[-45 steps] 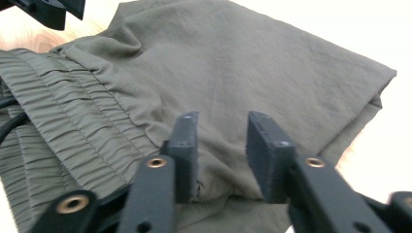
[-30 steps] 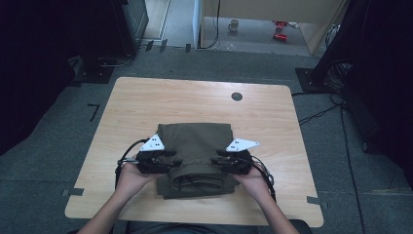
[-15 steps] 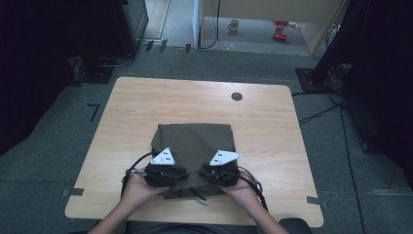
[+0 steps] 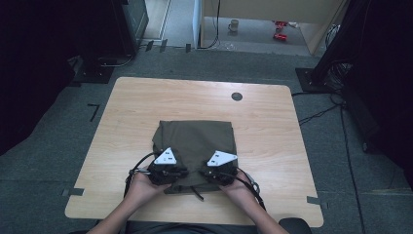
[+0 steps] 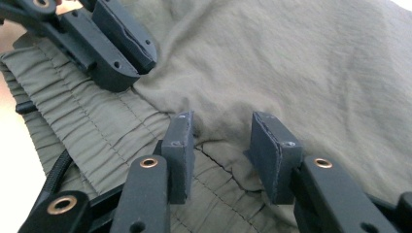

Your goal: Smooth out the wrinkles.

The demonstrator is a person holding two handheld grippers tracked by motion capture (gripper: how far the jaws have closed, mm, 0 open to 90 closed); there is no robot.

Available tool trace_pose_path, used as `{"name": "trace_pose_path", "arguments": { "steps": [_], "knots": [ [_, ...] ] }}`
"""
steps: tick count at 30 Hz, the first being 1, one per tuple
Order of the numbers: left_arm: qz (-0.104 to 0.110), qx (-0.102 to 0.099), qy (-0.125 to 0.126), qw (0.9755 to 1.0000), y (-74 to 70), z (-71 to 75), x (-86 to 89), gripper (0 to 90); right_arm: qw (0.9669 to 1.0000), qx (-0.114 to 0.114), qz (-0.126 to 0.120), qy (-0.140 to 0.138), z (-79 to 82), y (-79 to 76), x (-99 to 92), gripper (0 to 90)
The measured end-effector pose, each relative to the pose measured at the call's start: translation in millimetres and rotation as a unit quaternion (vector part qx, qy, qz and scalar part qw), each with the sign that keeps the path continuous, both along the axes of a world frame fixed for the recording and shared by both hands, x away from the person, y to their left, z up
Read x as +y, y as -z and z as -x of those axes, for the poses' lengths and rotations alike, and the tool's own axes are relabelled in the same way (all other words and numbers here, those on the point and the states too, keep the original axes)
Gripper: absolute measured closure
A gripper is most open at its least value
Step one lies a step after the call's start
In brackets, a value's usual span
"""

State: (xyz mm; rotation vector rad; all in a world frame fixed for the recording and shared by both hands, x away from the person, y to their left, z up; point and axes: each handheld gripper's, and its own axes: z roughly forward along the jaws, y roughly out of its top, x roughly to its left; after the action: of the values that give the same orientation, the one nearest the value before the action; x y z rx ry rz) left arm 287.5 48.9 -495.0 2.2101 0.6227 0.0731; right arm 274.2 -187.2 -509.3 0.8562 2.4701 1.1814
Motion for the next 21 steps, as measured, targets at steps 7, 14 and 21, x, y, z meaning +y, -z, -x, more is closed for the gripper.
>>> {"name": "trace_pose_path", "arguments": {
  "steps": [7, 14, 21],
  "knots": [
    [0.018, 0.020, -0.030, 0.9992, 1.6, -29.7, -2.4, 78.4, 0.9993, 0.002, -0.017, 0.032, -21.9, 3.1, -3.9, 60.4],
    [0.027, 0.019, -0.059, 0.9977, 0.8, -50.5, -7.1, 72.6, 0.9974, 0.004, -0.034, 0.064, -44.4, 4.2, -4.8, 60.1],
    [0.037, 0.006, -0.068, 0.9970, -17.5, -42.3, 0.5, 62.7, 0.9958, -0.003, -0.049, 0.078, -37.4, -16.6, -24.8, 69.5]
  ]
}}
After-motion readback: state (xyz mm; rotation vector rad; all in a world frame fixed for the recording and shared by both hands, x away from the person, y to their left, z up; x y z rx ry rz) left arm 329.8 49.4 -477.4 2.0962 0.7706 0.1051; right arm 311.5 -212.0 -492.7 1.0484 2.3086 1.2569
